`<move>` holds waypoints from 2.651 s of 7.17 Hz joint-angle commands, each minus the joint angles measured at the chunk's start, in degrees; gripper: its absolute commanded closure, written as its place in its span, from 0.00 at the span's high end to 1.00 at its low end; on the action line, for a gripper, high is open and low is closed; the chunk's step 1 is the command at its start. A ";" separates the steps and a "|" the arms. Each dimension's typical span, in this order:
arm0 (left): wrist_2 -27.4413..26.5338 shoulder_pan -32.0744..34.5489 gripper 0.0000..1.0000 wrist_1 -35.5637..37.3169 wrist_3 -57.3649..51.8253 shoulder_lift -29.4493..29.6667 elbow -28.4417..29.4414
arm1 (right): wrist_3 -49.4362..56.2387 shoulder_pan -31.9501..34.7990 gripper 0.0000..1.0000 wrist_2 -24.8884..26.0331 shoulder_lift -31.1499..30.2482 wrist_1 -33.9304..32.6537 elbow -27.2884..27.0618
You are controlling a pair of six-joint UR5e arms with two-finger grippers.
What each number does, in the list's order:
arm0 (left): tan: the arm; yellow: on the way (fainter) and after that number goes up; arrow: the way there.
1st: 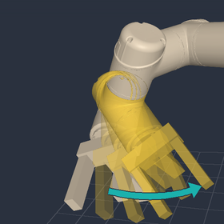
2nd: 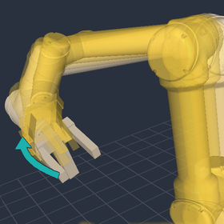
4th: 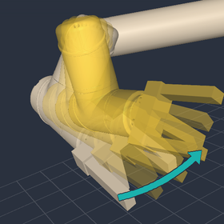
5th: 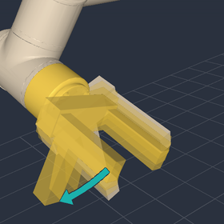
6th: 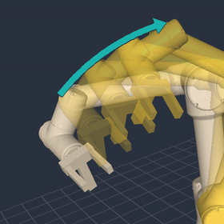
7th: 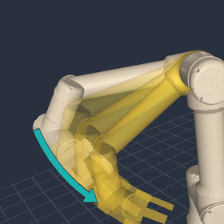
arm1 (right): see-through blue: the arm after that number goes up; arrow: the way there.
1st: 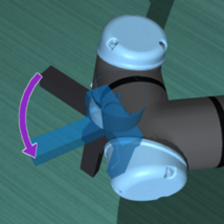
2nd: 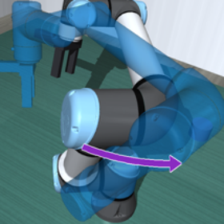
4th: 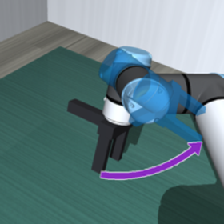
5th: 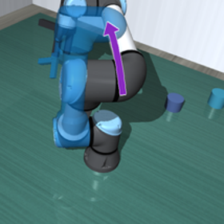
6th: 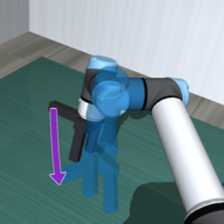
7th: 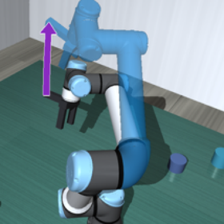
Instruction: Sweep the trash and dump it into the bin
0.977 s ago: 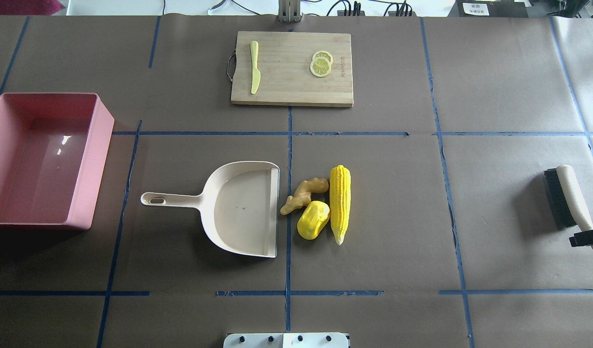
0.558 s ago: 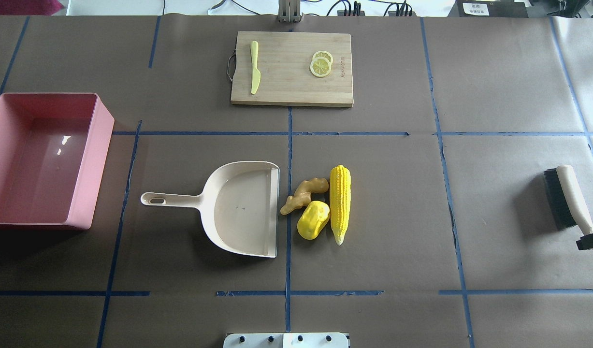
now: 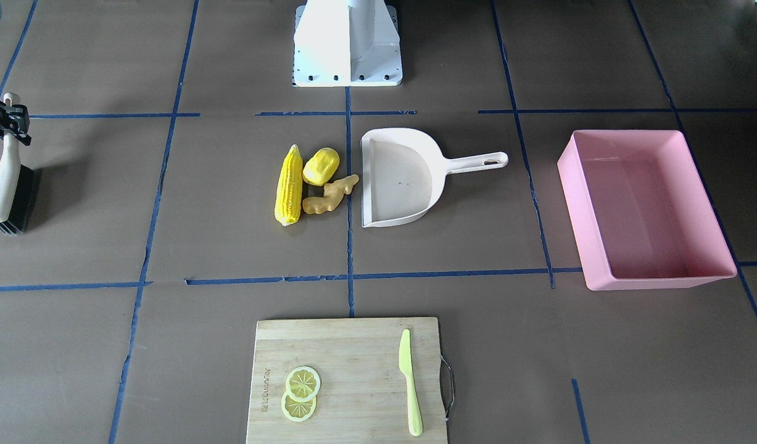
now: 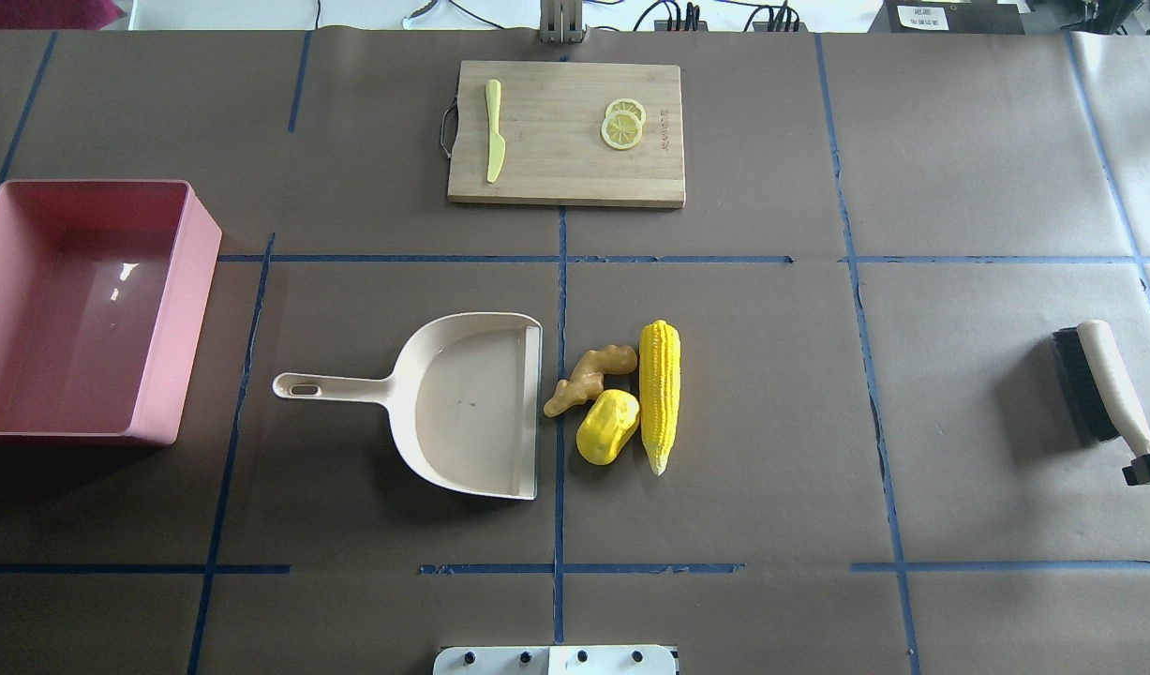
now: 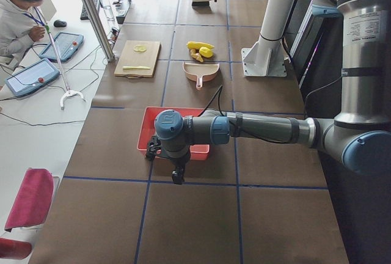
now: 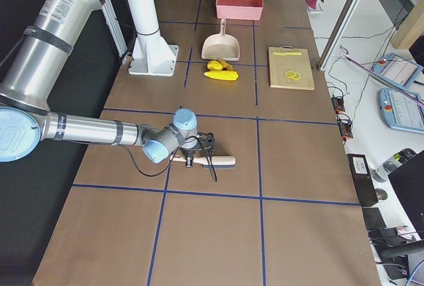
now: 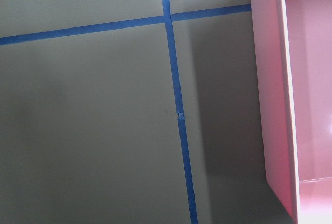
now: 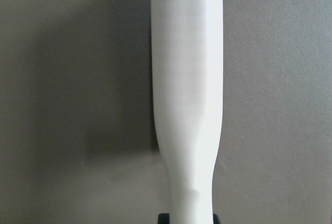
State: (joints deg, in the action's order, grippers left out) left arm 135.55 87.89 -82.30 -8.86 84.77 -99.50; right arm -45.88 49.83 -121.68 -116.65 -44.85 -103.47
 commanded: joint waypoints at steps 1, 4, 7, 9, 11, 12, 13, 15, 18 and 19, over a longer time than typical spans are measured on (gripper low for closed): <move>-0.29 0.00 1.00 -0.23 0.50 0.57 -0.43 | 0.00 0.00 0.00 0.04 0.19 -0.07 0.20; 0.06 0.00 1.00 -7.69 0.68 2.50 -0.17 | 0.00 -0.17 0.00 -0.14 0.63 -0.07 0.11; 0.24 -0.09 1.00 -11.27 0.51 2.77 -2.35 | 0.00 -0.26 0.00 0.04 0.98 -0.24 0.19; 0.06 -3.76 1.00 -21.37 0.68 3.99 -3.41 | 0.09 -0.17 0.00 0.21 0.99 -0.07 0.20; 0.06 -12.61 1.00 -25.80 0.77 7.42 -6.39 | 0.00 -0.26 0.00 0.48 1.16 -0.07 0.28; 0.06 -15.88 0.99 -26.33 0.68 9.61 -6.75 | 0.00 -0.17 0.00 0.56 1.16 -0.07 0.37; 0.06 -20.69 1.00 -26.34 0.86 12.93 -7.54 | 0.00 -0.17 0.00 0.57 1.25 -0.07 0.37; -0.46 -31.41 1.00 -25.90 10.37 20.75 -7.46 | -0.09 -0.26 0.00 0.48 1.51 -0.07 0.37; -0.73 -38.30 0.99 -27.46 9.15 25.10 -7.55 | 0.00 -0.17 0.00 0.48 1.51 0.02 0.37; -0.73 -38.41 0.99 -27.65 1.29 24.92 -7.55 | 0.00 -0.26 0.00 0.48 1.51 0.11 0.37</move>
State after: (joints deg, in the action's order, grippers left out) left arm 134.90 50.53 -109.32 -0.98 109.46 -107.06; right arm -45.89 49.62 -121.20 -115.17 -44.81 -103.07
